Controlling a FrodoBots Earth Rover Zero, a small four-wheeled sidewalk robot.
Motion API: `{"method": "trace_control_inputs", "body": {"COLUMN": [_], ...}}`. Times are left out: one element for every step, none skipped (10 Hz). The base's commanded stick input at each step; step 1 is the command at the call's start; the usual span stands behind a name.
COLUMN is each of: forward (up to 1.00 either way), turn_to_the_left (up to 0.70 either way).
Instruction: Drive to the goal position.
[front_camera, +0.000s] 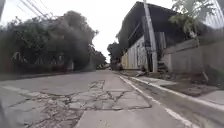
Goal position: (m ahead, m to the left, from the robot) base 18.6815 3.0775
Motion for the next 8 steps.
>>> {"method": "trace_control_inputs", "body": {"forward": [0.70, 0.70, 0.70, 0.70, 0.70, 0.70, 0.70, 0.70], "turn_to_the_left": [-0.10, 0.00, 0.00, 0.00, 0.00, 0.00, 0.00, 0.00]}}
